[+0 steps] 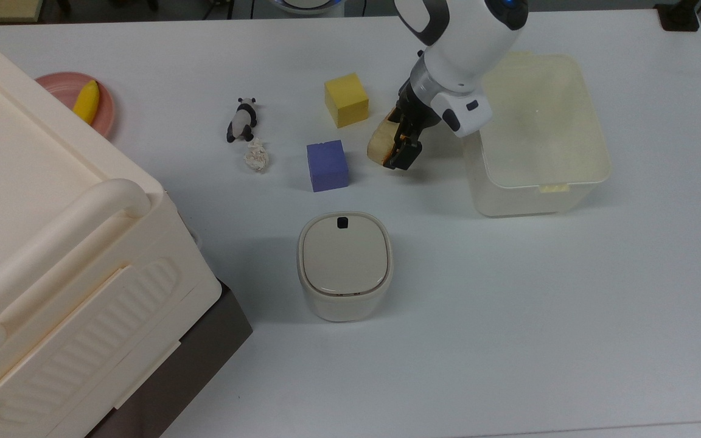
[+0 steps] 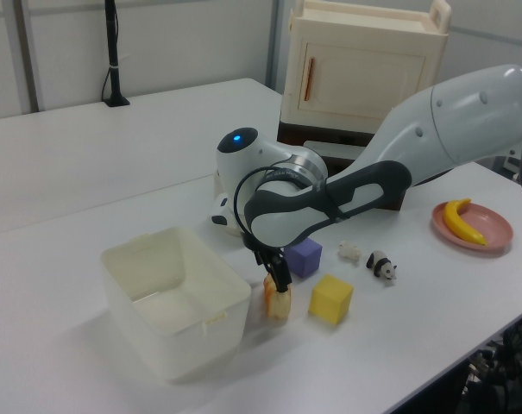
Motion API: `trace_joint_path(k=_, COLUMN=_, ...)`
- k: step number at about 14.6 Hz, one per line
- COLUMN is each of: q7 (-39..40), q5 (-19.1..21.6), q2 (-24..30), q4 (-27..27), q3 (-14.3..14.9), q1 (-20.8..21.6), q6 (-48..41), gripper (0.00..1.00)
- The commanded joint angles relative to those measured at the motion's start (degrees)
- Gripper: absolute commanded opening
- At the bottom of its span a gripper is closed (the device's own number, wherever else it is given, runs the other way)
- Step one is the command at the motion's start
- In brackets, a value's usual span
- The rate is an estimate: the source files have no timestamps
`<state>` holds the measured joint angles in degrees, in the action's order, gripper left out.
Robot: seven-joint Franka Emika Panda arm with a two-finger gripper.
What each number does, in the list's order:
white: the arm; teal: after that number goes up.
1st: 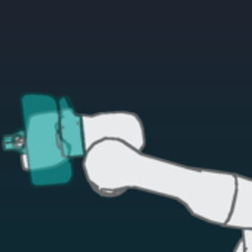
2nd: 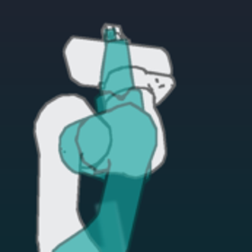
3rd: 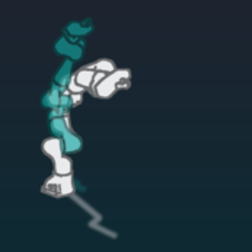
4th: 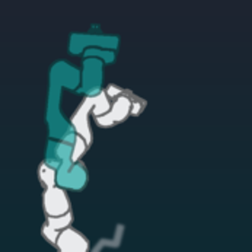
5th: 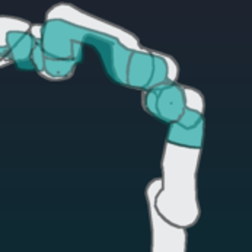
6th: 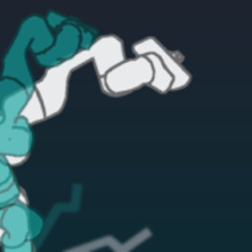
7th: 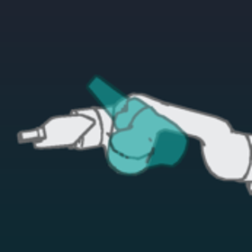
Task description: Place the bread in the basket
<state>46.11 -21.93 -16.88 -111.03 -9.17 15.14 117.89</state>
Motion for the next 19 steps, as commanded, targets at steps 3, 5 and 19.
trace_joint_path(k=3, q7=-31.1, q5=-0.7, q2=-0.4, q4=2.4, q3=-2.4, q1=-0.2, q6=0.1, gripper=1.00)
trace_joint_path(k=5, q7=-36.1, q5=0.0, q2=-0.2, q4=5.0, q3=-2.5, q1=-0.5, q6=-2.0, gripper=1.00)
trace_joint_path(k=19, q7=-62.1, q5=16.1, q2=1.1, q4=8.6, q3=-2.4, q1=-4.9, q6=-14.3, gripper=1.00)
